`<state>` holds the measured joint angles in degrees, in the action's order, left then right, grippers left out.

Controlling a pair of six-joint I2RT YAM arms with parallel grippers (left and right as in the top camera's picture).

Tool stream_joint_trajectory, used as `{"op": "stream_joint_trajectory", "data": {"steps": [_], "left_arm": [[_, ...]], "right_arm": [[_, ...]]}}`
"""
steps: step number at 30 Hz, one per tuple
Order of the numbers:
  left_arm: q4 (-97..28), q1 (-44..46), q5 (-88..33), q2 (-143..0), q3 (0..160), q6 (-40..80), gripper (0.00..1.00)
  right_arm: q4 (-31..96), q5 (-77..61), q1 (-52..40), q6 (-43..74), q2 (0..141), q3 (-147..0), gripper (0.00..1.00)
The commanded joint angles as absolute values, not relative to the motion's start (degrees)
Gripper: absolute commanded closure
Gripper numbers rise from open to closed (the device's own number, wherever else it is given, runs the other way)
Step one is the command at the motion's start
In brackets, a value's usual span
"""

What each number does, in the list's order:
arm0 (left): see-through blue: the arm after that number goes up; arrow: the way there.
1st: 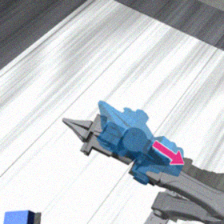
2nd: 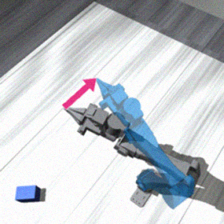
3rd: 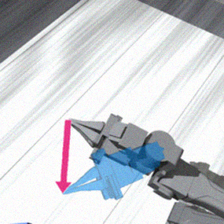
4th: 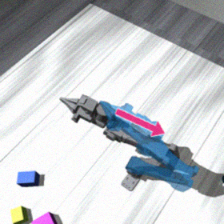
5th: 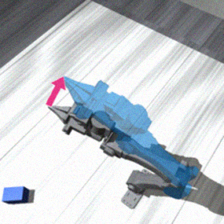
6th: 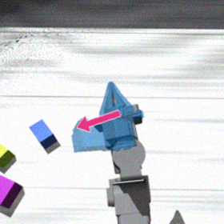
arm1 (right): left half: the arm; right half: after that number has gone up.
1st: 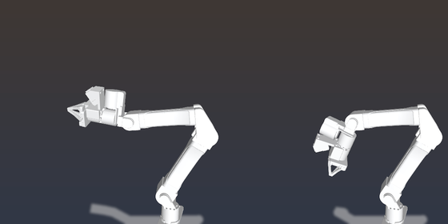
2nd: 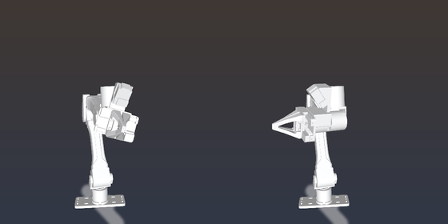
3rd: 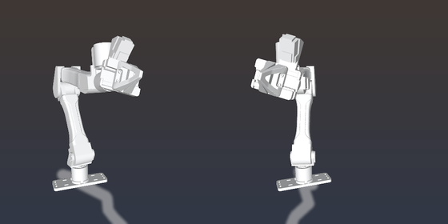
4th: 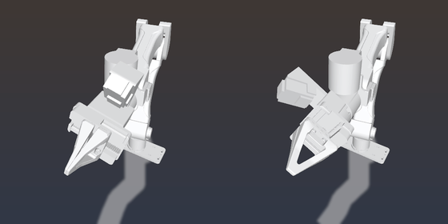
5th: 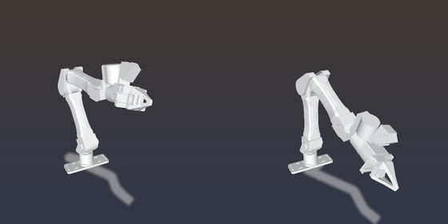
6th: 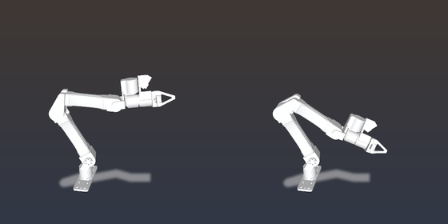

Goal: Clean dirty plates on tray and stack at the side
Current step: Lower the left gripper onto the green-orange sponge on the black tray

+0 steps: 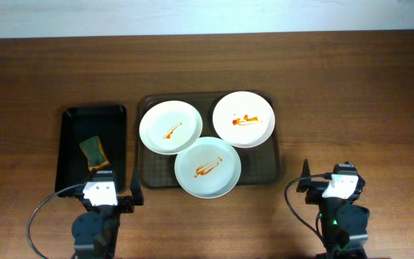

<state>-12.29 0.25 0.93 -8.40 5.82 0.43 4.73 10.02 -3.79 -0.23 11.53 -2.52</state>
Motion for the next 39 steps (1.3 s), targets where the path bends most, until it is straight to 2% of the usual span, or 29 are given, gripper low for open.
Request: {"op": "stream_joint_trajectory", "data": {"steps": [1, 7, 13, 18, 22, 34, 39], "left_arm": [[-14.68, 0.21, 1.54, -13.89, 11.86, -0.03, 0.00], [-18.39, 0.21, 1.54, -27.70, 20.99, -0.03, 0.00], [-23.38, 0.21, 1.30, -43.31, 33.34, -0.03, 0.00], [-37.95, 0.21, 0.75, -56.03, 48.84, -0.01, 0.00], [-45.58, 0.21, 0.49, -61.87, 56.75, -0.01, 0.00], [-45.17, 0.21, -2.33, -62.89, 57.23, -0.03, 0.00], [-43.09, 0.21, 3.66, -63.81, 57.21, 2.57, 0.00]], "right_arm": [[4.58, 11.18, -4.12, -0.58, 20.56, -8.45, 0.02], [8.93, 9.37, -4.12, -0.58, 41.21, -22.26, 0.02], [26.41, 8.58, -4.12, -0.58, 59.55, -44.23, 0.02], [41.47, 7.53, -4.12, -0.56, 67.07, -60.31, 0.02], [43.38, 5.74, -4.12, -0.36, 68.01, -61.45, 0.02], [43.86, -2.50, -4.12, -0.36, 67.99, -61.47, 0.02], [42.87, -8.49, -4.12, -0.36, 67.99, -61.47, 0.01]]}}
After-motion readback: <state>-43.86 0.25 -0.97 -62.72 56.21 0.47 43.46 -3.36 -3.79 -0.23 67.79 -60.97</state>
